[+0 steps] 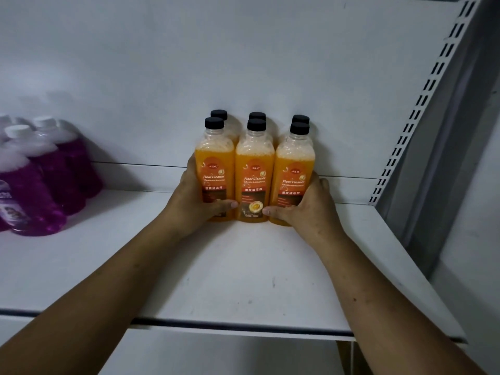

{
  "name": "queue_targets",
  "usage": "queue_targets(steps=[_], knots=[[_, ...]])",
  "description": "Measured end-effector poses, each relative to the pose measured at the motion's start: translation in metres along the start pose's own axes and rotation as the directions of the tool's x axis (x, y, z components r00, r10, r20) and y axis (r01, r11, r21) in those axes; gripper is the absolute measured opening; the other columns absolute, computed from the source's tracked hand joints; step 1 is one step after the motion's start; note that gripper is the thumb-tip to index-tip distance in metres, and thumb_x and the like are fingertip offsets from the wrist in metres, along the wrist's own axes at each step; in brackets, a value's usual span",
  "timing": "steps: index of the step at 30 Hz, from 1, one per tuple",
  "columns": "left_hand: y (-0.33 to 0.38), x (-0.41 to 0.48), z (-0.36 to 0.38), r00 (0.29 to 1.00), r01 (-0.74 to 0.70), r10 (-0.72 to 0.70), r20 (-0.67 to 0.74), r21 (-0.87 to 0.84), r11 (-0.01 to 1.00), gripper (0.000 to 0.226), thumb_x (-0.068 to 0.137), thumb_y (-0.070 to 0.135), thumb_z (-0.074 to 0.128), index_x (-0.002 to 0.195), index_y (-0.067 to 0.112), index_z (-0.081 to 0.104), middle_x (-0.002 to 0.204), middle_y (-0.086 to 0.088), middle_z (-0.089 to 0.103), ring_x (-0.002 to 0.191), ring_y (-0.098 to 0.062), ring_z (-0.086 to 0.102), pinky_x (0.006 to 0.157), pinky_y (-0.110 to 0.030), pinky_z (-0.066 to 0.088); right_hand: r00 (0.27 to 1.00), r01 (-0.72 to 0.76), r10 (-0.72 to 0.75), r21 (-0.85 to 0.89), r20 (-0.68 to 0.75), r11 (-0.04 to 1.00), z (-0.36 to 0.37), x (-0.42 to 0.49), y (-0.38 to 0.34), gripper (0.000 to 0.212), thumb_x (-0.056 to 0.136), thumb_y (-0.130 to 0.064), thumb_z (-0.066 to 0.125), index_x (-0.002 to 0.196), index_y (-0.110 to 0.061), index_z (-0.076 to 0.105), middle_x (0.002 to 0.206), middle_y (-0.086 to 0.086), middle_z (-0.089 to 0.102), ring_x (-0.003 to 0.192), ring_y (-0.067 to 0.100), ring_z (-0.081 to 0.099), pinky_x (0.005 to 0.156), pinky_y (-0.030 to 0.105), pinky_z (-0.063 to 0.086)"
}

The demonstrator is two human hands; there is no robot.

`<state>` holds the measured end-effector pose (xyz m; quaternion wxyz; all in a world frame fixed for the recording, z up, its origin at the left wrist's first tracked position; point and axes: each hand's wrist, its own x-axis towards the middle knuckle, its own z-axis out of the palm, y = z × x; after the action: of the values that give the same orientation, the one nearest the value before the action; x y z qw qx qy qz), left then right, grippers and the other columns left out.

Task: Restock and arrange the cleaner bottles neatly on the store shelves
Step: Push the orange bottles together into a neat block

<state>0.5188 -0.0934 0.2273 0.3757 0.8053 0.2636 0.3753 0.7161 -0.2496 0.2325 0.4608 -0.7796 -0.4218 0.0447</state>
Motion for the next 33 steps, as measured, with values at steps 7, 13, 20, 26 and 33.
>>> queue_targets(steps=[7,13,20,26,33], knots=[[-0.002,-0.003,-0.002,0.999,-0.01,0.009,0.039,0.002,1.0,0.114,0.067,0.024,0.099,0.153,0.032,0.025,0.14,0.01,0.057,0.119,0.006,0.061,0.08,-0.003,0.05,0.996,-0.019,0.017,0.031,0.084,0.999,-0.004,-0.003,0.005,0.13,0.049,-0.039,0.105,0.154,-0.032,0.028,0.147,0.0,0.043,0.138,0.026,0.051,0.107,0.047,0.049],[-0.004,-0.001,-0.003,1.0,-0.022,0.021,0.015,0.053,0.998,0.123,0.055,0.032,0.105,0.15,0.037,0.027,0.14,0.01,0.057,0.125,-0.01,0.061,0.095,-0.027,0.054,0.999,0.011,-0.012,0.023,0.048,1.0,0.0,-0.001,0.006,0.128,0.05,-0.04,0.104,0.153,-0.032,0.029,0.143,0.001,0.047,0.133,0.026,0.054,0.106,0.047,0.051],[-0.003,-0.004,-0.002,1.0,-0.002,0.001,0.004,0.053,0.999,0.121,0.056,0.034,0.103,0.15,0.039,0.027,0.14,0.011,0.057,0.126,-0.01,0.06,0.1,-0.035,0.055,0.999,-0.001,-0.003,0.086,0.047,0.996,0.002,-0.002,0.007,0.132,0.04,-0.059,0.101,0.149,-0.04,0.03,0.141,-0.004,0.053,0.128,0.022,0.06,0.102,0.053,0.056],[0.006,-0.002,-0.006,0.998,0.007,-0.003,-0.062,0.063,0.998,0.128,0.05,0.061,0.098,0.154,0.044,0.024,0.146,0.003,0.043,0.134,-0.02,0.052,0.104,-0.048,0.055,1.0,0.013,-0.014,0.165,0.004,0.986,-0.009,0.0,0.004,0.129,0.044,-0.068,0.096,0.151,-0.042,0.03,0.144,-0.007,0.048,0.13,0.019,0.057,0.101,0.052,0.056],[0.04,0.015,0.002,0.959,0.012,-0.021,-0.281,-0.033,0.999,0.091,0.082,0.06,0.076,0.159,0.034,0.035,0.155,0.001,0.04,0.123,-0.011,0.052,0.094,-0.027,0.049,0.973,0.104,-0.041,0.276,-0.226,0.955,-0.015,0.01,-0.019,0.105,0.062,-0.067,0.086,0.152,-0.033,0.042,0.148,-0.003,0.045,0.129,0.014,0.054,0.099,0.037,0.055]])
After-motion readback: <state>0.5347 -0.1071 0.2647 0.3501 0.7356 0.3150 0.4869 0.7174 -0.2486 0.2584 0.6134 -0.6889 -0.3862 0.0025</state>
